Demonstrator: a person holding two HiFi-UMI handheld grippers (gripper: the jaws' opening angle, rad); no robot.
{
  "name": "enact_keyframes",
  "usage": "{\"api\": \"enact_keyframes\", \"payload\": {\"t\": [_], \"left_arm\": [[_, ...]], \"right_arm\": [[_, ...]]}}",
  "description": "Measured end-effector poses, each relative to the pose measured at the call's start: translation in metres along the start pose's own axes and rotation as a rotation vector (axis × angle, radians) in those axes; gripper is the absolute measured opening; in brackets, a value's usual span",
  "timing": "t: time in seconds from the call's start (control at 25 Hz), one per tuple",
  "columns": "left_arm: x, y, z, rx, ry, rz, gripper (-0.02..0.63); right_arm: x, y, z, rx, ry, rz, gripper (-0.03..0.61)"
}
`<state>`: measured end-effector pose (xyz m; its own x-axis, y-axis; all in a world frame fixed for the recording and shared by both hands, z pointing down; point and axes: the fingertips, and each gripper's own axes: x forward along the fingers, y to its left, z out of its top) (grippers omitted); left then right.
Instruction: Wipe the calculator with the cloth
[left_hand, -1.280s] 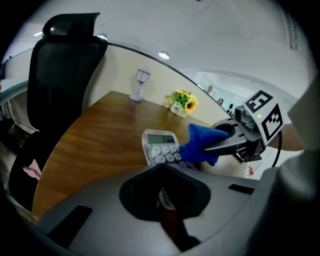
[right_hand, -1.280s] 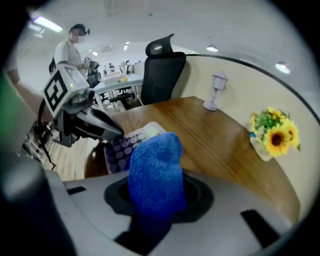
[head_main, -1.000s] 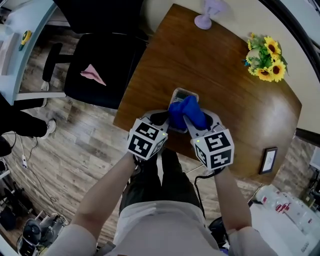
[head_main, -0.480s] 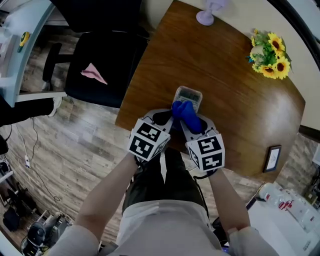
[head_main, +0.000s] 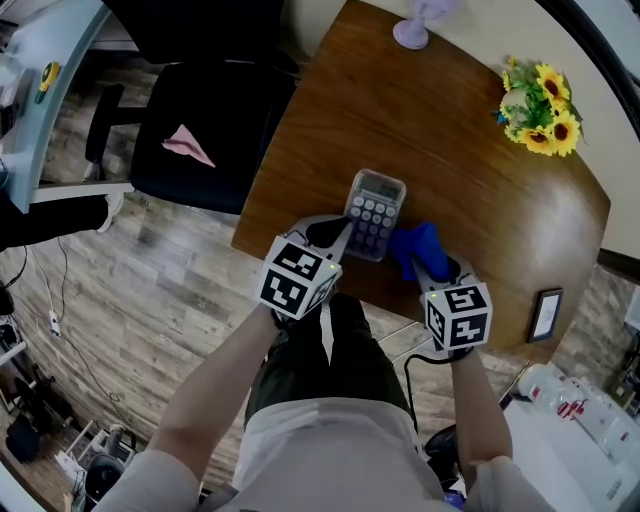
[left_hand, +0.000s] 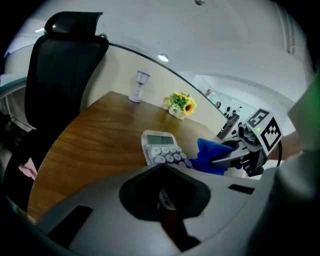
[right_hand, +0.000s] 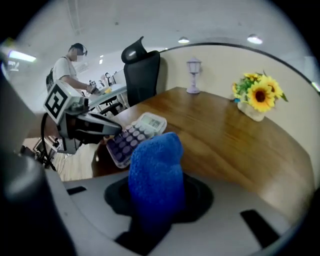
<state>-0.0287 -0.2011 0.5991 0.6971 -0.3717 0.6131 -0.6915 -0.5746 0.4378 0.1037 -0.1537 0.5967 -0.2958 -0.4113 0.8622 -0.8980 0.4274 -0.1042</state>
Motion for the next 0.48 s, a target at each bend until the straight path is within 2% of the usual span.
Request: {"api": "enact_keyframes", "payload": {"t": [0.08, 0.2, 0.36, 0.48], "left_arm": [[-0.001, 0.001, -0.001, 0.003, 0.004, -0.003, 0.003], [-0.001, 0.001, 0.000, -0.007, 0.003, -0.011, 0.003], [-0.001, 0.001, -0.001, -0.022, -0.005, -0.018, 0.003], [0.000, 0.001, 0.000, -0.041, -0.020, -0.025, 0.003]], "right_arm": [[-0.006, 0.015, 0.019, -0.005, -0.056, 0.039, 0.124], [-0.006, 0.048, 0.046, -0.002, -0.115, 0.153, 0.126], [0.008, 0.093, 0.056, -0.005, -0.104, 0.312, 0.126], [0.024, 0.109, 0.055, -0.006, -0.091, 0.357, 0.127]]}}
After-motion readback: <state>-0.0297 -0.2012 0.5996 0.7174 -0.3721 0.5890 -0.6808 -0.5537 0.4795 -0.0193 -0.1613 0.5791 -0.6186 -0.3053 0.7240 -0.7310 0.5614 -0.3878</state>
